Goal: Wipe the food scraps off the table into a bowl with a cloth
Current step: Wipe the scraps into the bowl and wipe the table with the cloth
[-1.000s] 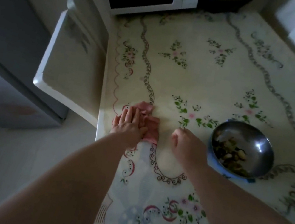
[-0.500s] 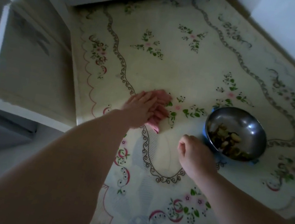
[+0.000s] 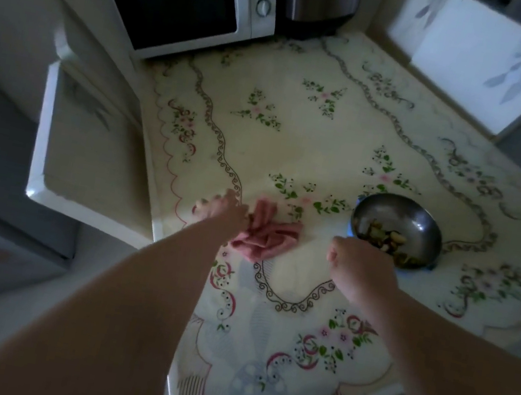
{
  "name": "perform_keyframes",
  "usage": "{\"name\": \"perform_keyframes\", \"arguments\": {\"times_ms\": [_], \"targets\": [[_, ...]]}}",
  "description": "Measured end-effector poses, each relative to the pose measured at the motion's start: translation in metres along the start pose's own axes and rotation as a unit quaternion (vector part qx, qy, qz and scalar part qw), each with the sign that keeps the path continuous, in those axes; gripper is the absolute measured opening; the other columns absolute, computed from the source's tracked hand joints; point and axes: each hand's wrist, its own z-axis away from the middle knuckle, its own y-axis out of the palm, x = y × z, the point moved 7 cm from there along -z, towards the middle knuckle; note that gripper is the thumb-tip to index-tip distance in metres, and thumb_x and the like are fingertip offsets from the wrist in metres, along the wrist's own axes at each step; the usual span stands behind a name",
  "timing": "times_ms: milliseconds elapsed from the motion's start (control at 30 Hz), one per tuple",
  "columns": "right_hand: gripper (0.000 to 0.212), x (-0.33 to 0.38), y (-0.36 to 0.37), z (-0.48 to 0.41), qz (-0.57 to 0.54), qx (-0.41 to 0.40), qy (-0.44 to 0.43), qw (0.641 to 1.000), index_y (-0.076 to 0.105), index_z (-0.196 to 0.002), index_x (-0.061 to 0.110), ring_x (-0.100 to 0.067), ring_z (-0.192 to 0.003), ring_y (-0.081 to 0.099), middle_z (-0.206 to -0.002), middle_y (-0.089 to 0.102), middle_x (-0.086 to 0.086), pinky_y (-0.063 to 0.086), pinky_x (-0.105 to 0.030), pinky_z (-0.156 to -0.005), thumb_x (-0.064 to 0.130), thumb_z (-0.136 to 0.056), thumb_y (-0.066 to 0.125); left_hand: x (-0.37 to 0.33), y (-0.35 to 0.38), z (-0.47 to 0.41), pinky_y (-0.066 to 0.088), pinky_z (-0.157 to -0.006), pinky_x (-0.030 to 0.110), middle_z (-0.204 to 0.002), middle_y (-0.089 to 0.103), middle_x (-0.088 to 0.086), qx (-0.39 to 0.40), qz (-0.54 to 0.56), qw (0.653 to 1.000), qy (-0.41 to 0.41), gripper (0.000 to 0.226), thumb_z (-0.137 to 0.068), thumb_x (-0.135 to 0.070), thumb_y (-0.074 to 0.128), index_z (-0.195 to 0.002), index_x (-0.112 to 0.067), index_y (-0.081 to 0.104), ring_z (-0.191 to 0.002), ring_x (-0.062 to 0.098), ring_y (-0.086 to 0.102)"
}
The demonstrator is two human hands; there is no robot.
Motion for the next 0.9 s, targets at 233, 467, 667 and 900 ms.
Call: {"name": "perform_keyframes", "arguments": {"times_ms": [233,467,667,900], "targets": [[0.032,-0.046,-0.030,0.001,0.019,-0.230,0.088,0.969,0.064,-0.100,0.015,-0.033,-0.104,0.055,-0.107,0.062,-0.011,0.043,-0.042,-0.082,0.003,-0.071,0.068,-0.032,0.074,0.013,0.018,-0.119,0.053,-0.162,0.010,0.002,0.081,-0.248,0.931,0.258,0.054,-0.099,-0.042,0.025,-0.152,-0.033,0.022,-0.149,0.034,0.003],[0.085,-0.103,0.007,0.005,-0.225,-0.077,0.390,0.890,-0.004,-0.152,0.006,-0.037,-0.143,0.021,-0.158,0.009,-0.020,0.031,-0.052,-0.109,0.014,-0.091,0.054,-0.050,0.077,0.003,0.005,-0.122,0.049,-0.163,-0.008,-0.004,0.059,-0.211,0.942,0.254,0.075,-0.091,-0.069,0.011,-0.155,-0.031,-0.004,-0.150,0.025,-0.008],[0.043,-0.105,0.022,-0.012,-0.351,-0.045,0.447,0.822,0.044,-0.130,-0.005,-0.038,-0.116,0.056,-0.131,0.052,-0.023,0.047,-0.037,-0.081,0.015,-0.093,0.052,-0.051,0.067,0.002,0.005,-0.122,0.047,-0.162,-0.015,-0.007,0.051,-0.208,0.951,0.221,0.085,-0.089,-0.072,0.019,-0.153,-0.027,-0.014,-0.150,0.023,-0.007],[0.044,-0.064,0.033,-0.058,-0.482,-0.045,0.420,0.768,0.047,-0.126,0.001,-0.038,-0.101,0.065,-0.121,0.059,-0.022,0.056,-0.047,-0.087,0.020,-0.088,0.059,0.007,0.025,-0.028,0.009,-0.119,0.049,-0.163,-0.006,-0.008,-0.037,-0.164,0.983,0.068,0.083,-0.094,-0.061,0.035,-0.155,-0.025,-0.009,-0.150,0.025,-0.003]]}}
